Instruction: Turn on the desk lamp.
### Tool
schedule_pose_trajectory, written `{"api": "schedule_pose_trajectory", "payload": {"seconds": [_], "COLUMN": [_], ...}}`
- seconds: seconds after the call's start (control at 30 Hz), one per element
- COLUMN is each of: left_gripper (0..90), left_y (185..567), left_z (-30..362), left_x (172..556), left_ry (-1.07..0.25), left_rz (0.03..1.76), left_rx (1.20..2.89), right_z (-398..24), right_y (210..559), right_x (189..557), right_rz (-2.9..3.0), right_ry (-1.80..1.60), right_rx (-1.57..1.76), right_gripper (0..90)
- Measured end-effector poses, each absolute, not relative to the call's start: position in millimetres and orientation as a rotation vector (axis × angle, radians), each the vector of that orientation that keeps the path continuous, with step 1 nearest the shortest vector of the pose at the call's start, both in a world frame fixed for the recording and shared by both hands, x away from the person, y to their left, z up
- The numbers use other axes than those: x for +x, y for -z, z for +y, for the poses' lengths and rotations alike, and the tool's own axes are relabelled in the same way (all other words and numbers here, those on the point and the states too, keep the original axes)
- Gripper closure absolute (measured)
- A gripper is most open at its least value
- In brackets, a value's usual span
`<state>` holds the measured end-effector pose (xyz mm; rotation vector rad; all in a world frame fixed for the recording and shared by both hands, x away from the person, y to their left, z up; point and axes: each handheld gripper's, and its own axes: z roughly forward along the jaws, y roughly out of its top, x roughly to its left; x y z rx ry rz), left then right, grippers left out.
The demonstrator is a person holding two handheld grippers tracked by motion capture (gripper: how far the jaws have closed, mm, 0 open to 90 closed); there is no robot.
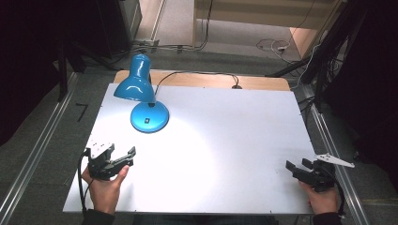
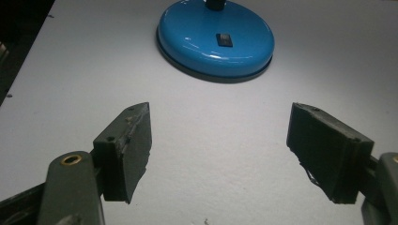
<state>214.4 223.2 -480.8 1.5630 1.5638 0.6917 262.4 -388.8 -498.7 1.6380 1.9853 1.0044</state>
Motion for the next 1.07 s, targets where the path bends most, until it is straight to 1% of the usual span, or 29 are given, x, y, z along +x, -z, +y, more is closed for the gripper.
{"api": "schedule_pose_trajectory", "payload": {"seconds": [0.6, 0.77, 0.93, 1.07], "left_gripper": [23.7, 23.7, 23.7, 23.7], "left_y": [482.5, 483.2, 481.1, 484.7], "left_z": [232.4, 234.6, 240.3, 247.4], "left_x": [192.0, 178.9, 165.6, 166.7], "left_ry": [-0.658, -0.642, -0.680, -0.687], "left_rz": [1.578, 1.576, 1.580, 1.615], "left_rx": [1.554, 1.563, 1.541, 1.520], "right_z": [-388.6, -389.9, -389.1, -388.8], "right_y": [498.9, 499.2, 499.3, 499.1], "right_x": [262.4, 262.2, 262.2, 262.0], "right_rz": [1.987, 1.985, 1.984, 1.984], "right_ry": [-0.998, -1.000, -0.996, -0.989], "right_rx": [1.637, 1.637, 1.642, 1.635], "right_gripper": [23.9, 23.9, 23.9, 23.6]}}
